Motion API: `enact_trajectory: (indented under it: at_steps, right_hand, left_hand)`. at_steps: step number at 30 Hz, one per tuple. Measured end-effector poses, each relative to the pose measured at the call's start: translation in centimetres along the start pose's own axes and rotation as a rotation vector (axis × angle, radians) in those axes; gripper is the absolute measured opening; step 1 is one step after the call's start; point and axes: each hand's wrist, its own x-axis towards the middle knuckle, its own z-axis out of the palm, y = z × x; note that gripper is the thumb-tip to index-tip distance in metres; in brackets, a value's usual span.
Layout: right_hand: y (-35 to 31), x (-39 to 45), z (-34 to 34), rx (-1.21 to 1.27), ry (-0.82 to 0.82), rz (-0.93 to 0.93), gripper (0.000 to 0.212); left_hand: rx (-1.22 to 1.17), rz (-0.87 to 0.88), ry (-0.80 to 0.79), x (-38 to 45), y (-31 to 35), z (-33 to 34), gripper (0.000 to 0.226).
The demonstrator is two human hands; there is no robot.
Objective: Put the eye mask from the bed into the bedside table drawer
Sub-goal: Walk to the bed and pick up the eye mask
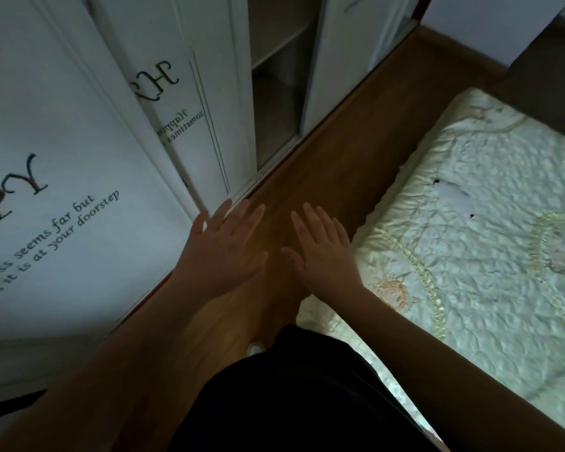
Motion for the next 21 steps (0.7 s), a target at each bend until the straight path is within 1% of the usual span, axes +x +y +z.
enact_trajectory:
  at_steps: [3,7,10,13,18,21]
  right_hand:
    - [1.9,2.8,0.0,-0.008,0.006,0.047,0.066]
    - [5.0,6.7,0.7,-0.033,0.02,0.11,0.065]
    - [7.4,10.1,1.0,-0.02,-0.005,0.173,0.066]
    - [10.2,13.6,0.5,0.051,-0.025,0.266,0.069]
    - [14.8,19.3,-1.4,0.07,0.024,0.307,0.067]
    - [16.5,22.6,-2.0,0.075,0.051,0.336,0.065]
  left_hand:
    - [-0.013,0.033,0.0,3.6,-1.5,0.2,0.075]
    - [0.032,0.091,-0.016,10.0,-2.6,1.1,0.073]
    - [0.067,0.156,-0.059,15.4,-2.5,1.8,0.074]
    - [0.073,0.168,-0.102,20.7,-1.4,1.8,0.074]
    - [0.04,0.3,-0.051,28.7,-0.2,1.0,0.07]
    - [0.042,0.366,-0.058,32.9,0.0,0.2,0.068]
